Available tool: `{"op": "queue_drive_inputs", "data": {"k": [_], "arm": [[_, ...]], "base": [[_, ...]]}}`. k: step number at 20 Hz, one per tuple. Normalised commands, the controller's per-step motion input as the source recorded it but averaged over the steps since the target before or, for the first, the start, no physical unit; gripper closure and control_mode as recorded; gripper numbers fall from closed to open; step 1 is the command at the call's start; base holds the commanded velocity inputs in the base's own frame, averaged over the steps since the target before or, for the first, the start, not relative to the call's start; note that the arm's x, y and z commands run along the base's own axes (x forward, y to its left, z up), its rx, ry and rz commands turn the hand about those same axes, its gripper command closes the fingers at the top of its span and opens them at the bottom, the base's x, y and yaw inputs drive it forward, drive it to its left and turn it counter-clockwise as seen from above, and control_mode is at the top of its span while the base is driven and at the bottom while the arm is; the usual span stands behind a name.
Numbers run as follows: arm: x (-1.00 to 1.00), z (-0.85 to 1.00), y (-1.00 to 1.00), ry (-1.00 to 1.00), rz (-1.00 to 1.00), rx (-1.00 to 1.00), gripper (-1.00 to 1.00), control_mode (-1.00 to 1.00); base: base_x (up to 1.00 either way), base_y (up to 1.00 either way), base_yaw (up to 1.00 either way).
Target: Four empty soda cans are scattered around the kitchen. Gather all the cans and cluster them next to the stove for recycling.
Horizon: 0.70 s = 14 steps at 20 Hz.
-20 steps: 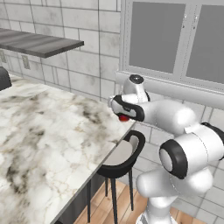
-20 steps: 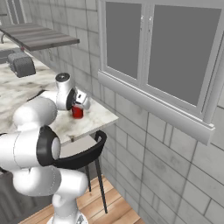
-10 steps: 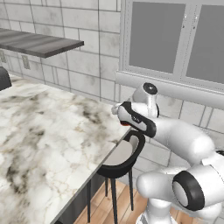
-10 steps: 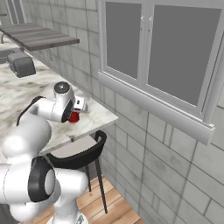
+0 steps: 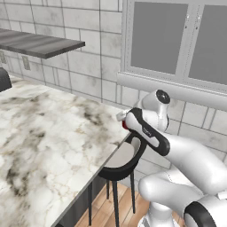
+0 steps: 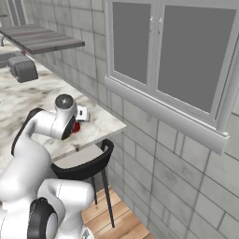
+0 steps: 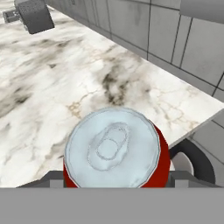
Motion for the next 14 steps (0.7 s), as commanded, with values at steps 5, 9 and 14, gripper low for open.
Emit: {"op": "queue_drive_inputs", "data": {"k": [5,9,14], "arm": [[-0.17,0.18,0.00,-0.02,0.03,0.00,1.00,-1.00],[-0.21,0.18,0.00,-0.01,0.01,0.00,1.00,-1.00],[-0.24,0.18,0.00,-0.01,0.00,0.00,1.00,-1.00]], "base": [[0.00,0.00,0.00],[0.00,0.00,0.00],[0.00,0.00,0.00]]}}
